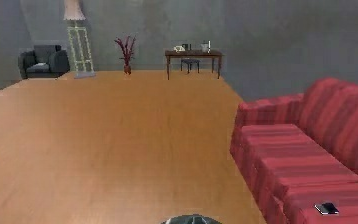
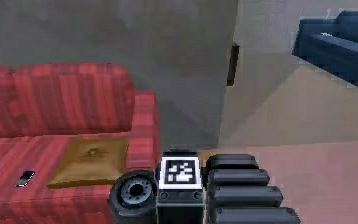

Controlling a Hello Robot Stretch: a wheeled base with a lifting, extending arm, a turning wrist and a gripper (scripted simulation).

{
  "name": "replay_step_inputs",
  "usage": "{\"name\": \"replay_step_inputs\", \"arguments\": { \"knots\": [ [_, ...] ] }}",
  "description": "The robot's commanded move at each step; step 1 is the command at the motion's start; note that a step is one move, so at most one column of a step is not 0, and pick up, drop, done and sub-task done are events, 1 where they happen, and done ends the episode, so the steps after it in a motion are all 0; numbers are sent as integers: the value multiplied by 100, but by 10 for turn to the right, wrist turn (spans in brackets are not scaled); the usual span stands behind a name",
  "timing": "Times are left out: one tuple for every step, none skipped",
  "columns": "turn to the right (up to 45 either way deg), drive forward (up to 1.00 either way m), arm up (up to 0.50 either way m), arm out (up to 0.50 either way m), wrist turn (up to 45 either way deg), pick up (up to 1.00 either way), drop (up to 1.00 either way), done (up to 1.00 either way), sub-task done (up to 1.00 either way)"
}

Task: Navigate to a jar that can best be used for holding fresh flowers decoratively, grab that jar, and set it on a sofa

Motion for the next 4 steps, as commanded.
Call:
{"name": "replay_step_inputs", "arguments": {
  "knots": [
    [0, 100, 0, 0, 0, 0, 0, 0, 0],
    [-450, 0, 0, 0, 0, 0, 0, 0, 0],
    [-450, 0, 0, 0, 0, 0, 0, 0, 0],
    [-90, 0, 0, 0, 0, 0, 0, 0, 0]
  ]
}}
